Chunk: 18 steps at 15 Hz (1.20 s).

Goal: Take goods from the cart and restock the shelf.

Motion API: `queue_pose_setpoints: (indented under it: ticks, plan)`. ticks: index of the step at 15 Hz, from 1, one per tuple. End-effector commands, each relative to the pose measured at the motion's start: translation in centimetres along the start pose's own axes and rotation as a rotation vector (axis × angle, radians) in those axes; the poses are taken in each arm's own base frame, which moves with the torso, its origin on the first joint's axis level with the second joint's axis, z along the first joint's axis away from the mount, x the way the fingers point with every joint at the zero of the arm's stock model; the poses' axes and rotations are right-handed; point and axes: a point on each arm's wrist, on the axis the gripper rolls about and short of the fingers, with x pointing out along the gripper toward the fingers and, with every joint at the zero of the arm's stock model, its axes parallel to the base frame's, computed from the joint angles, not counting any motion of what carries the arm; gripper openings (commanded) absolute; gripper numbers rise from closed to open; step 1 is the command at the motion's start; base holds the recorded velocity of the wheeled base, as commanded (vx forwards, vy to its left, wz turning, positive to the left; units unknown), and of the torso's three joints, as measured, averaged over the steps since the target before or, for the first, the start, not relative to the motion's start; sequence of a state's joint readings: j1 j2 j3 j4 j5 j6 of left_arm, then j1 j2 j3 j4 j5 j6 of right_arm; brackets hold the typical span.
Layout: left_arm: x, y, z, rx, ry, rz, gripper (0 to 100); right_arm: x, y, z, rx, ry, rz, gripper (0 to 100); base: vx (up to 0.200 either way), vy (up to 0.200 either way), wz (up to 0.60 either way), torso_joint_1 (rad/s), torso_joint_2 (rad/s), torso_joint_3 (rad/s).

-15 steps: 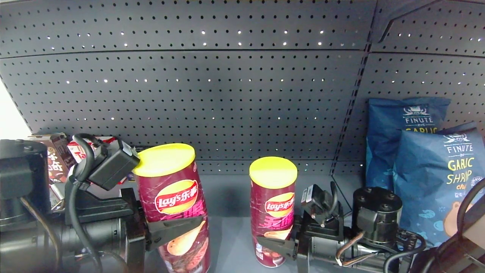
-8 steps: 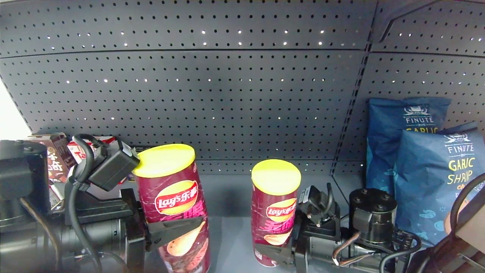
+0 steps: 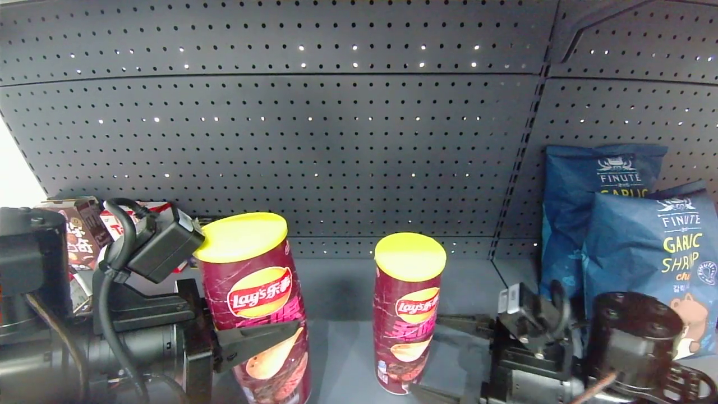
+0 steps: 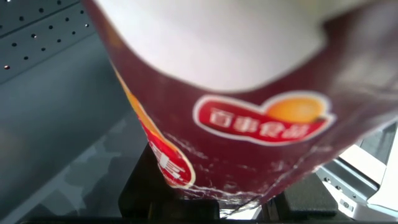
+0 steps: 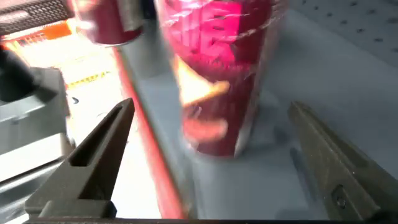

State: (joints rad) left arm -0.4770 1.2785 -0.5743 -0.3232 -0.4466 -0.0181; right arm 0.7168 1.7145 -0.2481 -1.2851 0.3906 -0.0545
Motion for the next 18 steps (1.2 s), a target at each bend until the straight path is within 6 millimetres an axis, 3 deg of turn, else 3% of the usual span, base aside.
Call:
queue_pose_setpoints:
  ticks: [1, 4, 11, 13, 15, 18]
  plan:
    - [0.0, 0.0, 0.0, 0.001, -0.002, 0.0, 0, -7.6, 1.3, 1.1, -0.036, -0.106, -0.102, 100, 0.0, 0.0, 0.0, 0.0, 0.0, 0.0]
    - [0.0, 0.0, 0.2, 0.003, -0.006, -0.001, 0, -11.8, 1.1, 1.4, -0.064, -0.182, -0.279, 100, 0.0, 0.0, 0.0, 0.0, 0.0, 0.0]
    - [-0.2, -0.1, 0.2, 0.006, -0.013, -0.001, 0, -16.4, 0.5, 1.7, -0.084, -0.239, -0.638, 100, 0.0, 0.0, 0.0, 0.0, 0.0, 0.0]
    - [-0.3, -0.2, 0.2, 0.011, -0.016, -0.002, 0, -17.5, 2.0, 1.2, -0.072, -0.221, -0.665, 100, 0.0, 0.0, 0.0, 0.0, 0.0, 0.0]
    - [-0.6, -0.3, 0.5, 0.045, -0.035, -0.001, 0, -19.3, 4.8, -1.1, 0.002, -0.15, -0.754, 100, 0.0, 0.0, 0.0, 0.0, 0.0, 0.0]
    - [-1.0, -0.5, -0.2, 0.043, -0.028, -0.003, 0, -21.2, 8.2, -4.0, 0.044, -0.185, -0.853, 100, 0.0, 0.0, 0.0, 0.0, 0.0, 0.0]
